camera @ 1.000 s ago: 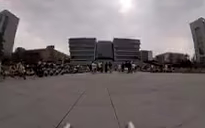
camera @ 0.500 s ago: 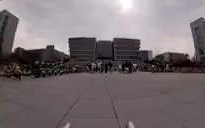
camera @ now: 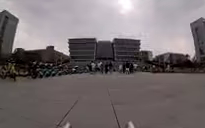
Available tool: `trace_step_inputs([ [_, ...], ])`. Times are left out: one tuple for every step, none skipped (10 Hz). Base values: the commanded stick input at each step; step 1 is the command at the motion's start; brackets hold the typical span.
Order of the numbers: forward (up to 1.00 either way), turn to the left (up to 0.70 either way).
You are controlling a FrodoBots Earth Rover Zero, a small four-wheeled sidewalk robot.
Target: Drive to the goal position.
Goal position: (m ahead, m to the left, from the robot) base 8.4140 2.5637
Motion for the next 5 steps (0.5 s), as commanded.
trace_step_inputs([
  [0.7, 0.0],
  [0.7, 0.0],
  [0.7, 0.0],
  [0.7, 0.02],
  [0.7, 0.14],
])
